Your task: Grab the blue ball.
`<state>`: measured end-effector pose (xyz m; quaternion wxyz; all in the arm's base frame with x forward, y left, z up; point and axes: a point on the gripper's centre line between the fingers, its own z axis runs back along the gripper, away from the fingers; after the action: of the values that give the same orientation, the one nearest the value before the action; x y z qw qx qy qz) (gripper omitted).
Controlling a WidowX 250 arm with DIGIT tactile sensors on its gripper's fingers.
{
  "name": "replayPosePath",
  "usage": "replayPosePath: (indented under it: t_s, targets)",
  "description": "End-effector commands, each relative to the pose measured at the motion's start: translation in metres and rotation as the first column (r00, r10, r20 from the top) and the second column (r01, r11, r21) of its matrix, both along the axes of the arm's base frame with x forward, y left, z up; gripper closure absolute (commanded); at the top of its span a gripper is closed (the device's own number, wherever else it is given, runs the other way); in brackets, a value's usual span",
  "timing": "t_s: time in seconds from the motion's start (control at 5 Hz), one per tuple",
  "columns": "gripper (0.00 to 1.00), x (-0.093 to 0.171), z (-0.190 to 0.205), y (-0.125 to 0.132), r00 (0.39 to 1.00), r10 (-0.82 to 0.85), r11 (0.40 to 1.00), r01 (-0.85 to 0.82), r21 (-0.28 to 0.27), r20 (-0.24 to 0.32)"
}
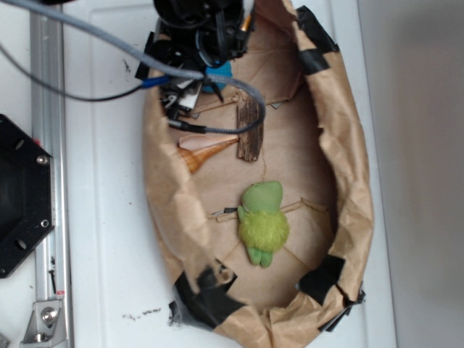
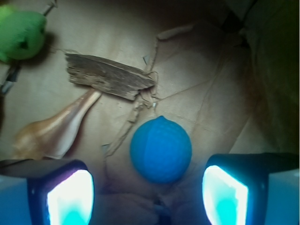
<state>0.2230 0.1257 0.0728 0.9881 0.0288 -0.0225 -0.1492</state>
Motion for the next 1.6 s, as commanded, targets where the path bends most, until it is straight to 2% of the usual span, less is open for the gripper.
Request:
replayPosePath:
  t_s: [0.0, 0.6, 0.8, 1.2, 1.4]
  targets:
    - [0.00, 0.015, -0.026, 0.003, 1.000, -0.029, 0.999, 0.028, 0.034, 0.010]
    - [0.00, 0.015, -0.042, -0.001, 0.999, -0.036, 0.998, 0.036, 0.059, -0.015]
    - [1.00, 0.015, -0.040, 0.001, 1.000, -0.024, 0.997, 0.026, 0.071, -0.019]
    - [1.00, 0.016, -0.021, -0.001, 1.000, -0.005, 0.998, 0.006, 0.065, -0.016]
    - [1.00, 0.027, 0.029, -0.052, 0.991, 0.122, 0.984, -0.114, 0.139, -0.049]
